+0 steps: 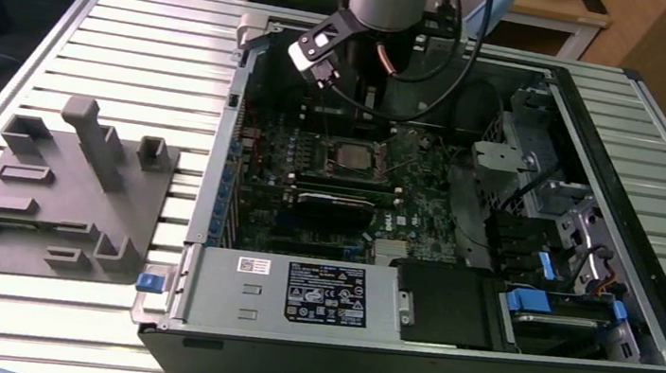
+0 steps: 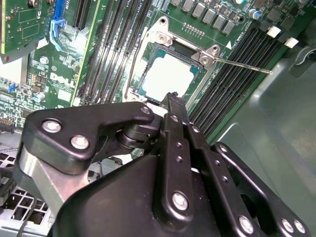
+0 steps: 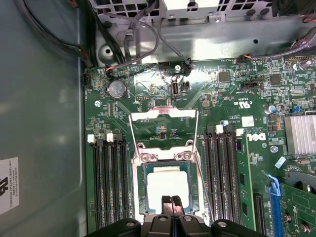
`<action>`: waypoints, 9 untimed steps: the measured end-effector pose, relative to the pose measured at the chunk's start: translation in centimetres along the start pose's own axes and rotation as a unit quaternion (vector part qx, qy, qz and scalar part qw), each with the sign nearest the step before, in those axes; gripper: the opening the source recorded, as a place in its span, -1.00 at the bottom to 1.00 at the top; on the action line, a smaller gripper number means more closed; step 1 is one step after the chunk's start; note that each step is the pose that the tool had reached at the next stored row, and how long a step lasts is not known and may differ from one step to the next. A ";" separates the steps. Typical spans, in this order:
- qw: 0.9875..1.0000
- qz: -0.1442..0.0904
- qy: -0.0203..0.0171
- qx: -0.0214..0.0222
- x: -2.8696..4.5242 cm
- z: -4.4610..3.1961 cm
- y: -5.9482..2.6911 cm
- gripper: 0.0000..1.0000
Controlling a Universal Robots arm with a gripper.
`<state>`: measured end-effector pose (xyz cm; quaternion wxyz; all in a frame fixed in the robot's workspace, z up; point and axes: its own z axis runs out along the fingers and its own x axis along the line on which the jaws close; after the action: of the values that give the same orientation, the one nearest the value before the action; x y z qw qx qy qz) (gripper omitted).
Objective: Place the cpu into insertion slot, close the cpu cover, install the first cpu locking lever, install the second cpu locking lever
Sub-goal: 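Close the cpu cover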
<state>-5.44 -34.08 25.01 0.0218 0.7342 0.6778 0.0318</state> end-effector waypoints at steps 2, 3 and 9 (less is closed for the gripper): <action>1.000 0.000 0.000 0.000 0.00 -0.07 0.01 -0.79; 1.000 0.000 0.000 0.000 0.00 -0.07 0.00 -0.79; 1.000 0.000 0.000 0.000 0.00 -0.23 0.01 -0.79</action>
<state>-5.45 -34.08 25.23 0.0218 0.7342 0.6778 0.0317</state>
